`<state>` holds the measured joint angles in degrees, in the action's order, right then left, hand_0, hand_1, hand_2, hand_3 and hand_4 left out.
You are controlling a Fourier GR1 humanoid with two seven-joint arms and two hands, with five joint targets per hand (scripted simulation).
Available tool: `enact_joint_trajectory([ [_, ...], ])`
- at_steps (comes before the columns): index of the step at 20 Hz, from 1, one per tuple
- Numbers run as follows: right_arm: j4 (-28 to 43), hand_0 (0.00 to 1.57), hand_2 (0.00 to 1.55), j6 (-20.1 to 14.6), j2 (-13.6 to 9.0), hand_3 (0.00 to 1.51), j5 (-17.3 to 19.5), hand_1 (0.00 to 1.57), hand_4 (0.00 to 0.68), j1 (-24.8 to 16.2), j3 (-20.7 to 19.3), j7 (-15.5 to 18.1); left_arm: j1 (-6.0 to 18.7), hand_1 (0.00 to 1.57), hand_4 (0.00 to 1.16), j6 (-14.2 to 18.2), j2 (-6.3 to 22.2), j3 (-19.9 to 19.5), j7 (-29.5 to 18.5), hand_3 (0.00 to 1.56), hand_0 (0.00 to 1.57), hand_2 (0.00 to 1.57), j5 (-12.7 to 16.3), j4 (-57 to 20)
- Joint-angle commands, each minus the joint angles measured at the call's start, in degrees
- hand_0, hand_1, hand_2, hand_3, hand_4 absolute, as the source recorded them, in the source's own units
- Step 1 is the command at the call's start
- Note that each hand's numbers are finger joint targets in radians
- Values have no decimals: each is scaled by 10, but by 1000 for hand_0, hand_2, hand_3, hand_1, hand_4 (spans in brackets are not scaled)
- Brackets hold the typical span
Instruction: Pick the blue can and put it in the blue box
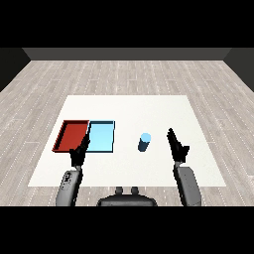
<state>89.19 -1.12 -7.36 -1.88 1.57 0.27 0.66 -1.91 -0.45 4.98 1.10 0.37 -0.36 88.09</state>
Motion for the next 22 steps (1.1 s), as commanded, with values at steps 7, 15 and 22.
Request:
enact_joint_trajectory([
  [7,17,0,0,-2,72,0,-3,0,0,29,64,76,38,0,0,13,-29,-27,-114,0,0,0,24,62],
  [15,-20,0,0,40,52,0,-30,0,0,-19,71,176,-3,0,0,16,-49,-12,-234,0,0,0,3,12],
  [22,-56,0,0,31,66,0,-22,0,0,22,61,178,-10,0,0,0,-32,-22,-195,0,0,0,18,50],
])
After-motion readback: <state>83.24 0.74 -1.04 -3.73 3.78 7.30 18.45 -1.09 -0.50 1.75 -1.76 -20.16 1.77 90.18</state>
